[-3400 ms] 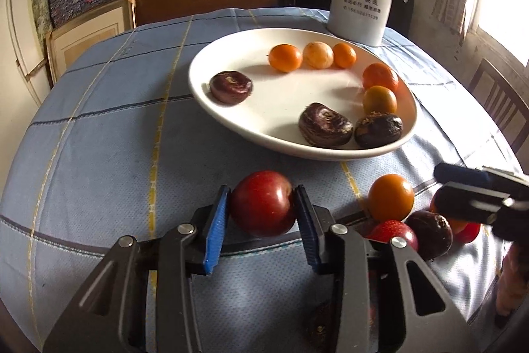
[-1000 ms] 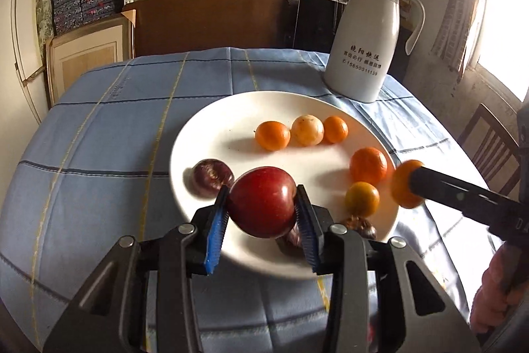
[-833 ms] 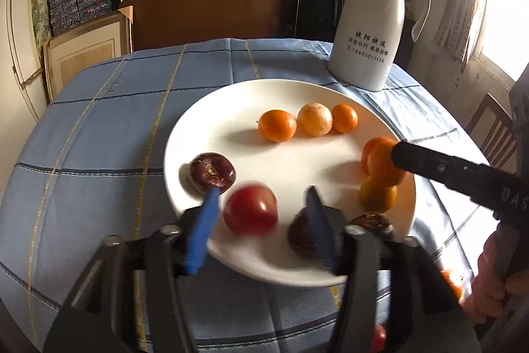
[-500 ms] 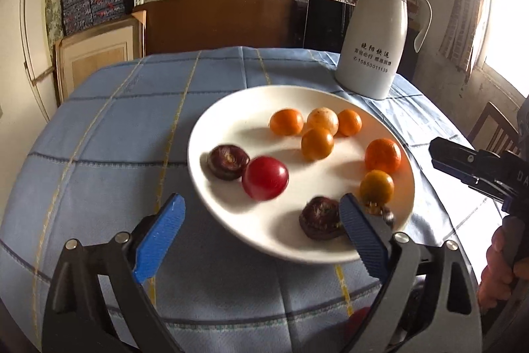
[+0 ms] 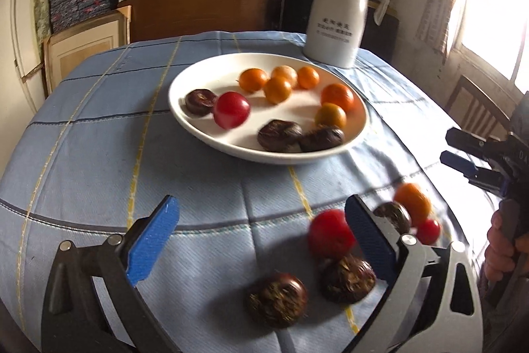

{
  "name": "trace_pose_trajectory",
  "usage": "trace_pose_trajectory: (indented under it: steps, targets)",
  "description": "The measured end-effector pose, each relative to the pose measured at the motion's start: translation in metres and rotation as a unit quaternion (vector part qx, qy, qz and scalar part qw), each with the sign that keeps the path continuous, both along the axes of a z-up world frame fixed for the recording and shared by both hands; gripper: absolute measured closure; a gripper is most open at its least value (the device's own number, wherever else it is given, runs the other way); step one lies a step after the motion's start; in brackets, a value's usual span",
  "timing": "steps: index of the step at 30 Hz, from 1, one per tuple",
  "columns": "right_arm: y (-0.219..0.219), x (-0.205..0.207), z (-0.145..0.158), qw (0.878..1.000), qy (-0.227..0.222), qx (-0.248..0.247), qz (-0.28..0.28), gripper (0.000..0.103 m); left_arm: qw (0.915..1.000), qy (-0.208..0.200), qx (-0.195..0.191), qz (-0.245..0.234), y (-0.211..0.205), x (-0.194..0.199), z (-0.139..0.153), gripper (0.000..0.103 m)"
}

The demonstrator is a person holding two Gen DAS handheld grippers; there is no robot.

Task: Organize fruits
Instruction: 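Move both open tools back toward the remaining fruit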

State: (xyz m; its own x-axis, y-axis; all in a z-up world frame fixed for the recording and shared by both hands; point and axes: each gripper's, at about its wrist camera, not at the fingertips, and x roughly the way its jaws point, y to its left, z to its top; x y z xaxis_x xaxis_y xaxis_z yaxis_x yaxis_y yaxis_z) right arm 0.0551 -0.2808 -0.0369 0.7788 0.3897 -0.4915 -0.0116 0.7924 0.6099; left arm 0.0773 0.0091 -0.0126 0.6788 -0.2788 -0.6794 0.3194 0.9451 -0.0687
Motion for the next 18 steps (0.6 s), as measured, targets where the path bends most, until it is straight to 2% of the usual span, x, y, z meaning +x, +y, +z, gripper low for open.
trace_pose_trajectory:
  steps: [6, 11, 14, 18]
  targets:
    - [-0.001, -0.001, -0.005, 1.000, 0.014, 0.001, -0.001, 0.023, 0.9983, 0.009, 0.050, -0.029, -0.023, -0.006, -0.013, 0.005]
    - [-0.003, -0.001, -0.008, 1.000, 0.020, 0.022, 0.004, 0.023, 0.9961, 0.029, 0.075, -0.037, -0.032, 0.000, -0.023, 0.005]
    - [-0.002, 0.000, -0.007, 1.000, 0.022, 0.019, 0.006, 0.023, 0.9970, 0.039, 0.058, -0.032, -0.024, 0.005, -0.024, 0.004]
    - [0.000, 0.000, -0.006, 1.000, 0.021, 0.013, 0.010, 0.023, 0.9991, 0.023, 0.033, 0.012, -0.001, 0.009, -0.016, 0.004]
